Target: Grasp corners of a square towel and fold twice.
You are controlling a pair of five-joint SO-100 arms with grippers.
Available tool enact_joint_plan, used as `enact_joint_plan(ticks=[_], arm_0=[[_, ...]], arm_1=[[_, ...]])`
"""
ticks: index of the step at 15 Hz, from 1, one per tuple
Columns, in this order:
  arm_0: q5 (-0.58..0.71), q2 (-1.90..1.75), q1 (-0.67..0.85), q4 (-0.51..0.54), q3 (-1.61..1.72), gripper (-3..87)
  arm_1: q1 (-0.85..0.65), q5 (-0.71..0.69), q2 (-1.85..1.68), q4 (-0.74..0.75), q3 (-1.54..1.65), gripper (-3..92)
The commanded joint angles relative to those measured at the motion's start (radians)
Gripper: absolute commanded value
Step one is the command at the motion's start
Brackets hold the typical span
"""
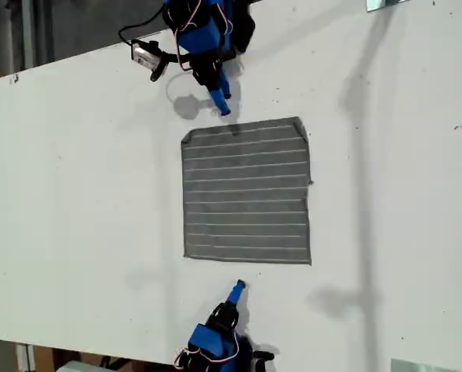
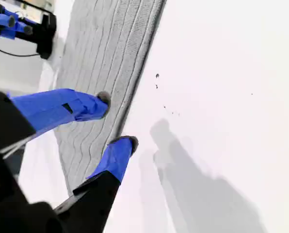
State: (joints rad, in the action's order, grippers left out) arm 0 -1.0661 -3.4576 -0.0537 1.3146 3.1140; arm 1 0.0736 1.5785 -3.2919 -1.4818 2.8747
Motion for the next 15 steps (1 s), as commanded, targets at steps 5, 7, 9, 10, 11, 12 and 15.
enact_joint_plan(ticks=[5,7,9,10,11,12,15], arm_0=[[0.006,-0.005,-0.014,-0.009,0.005,14.0],[0.006,-0.005,-0.014,-0.009,0.005,14.0],[0.006,-0.005,-0.014,-0.009,0.005,14.0],[0.006,-0.005,-0.014,-0.009,0.005,14.0],[0.006,-0.005,-0.014,-0.009,0.005,14.0],[0.006,-0.005,-0.014,-0.009,0.005,14.0],[0.028,-0.008,0.115,-0.012,0.005,13.8]], arm_1=[[0.003,-0.009,0.003,-0.008,-0.048,25.0],[0.003,-0.009,0.003,-0.008,-0.048,25.0],[0.003,-0.009,0.003,-0.008,-0.048,25.0],[0.003,-0.009,0.003,-0.008,-0.048,25.0],[0.003,-0.009,0.003,-0.008,-0.048,25.0],[0.003,-0.009,0.003,-0.008,-0.048,25.0],[-0.072,-0.009,0.003,-0.017,-0.057,22.5]])
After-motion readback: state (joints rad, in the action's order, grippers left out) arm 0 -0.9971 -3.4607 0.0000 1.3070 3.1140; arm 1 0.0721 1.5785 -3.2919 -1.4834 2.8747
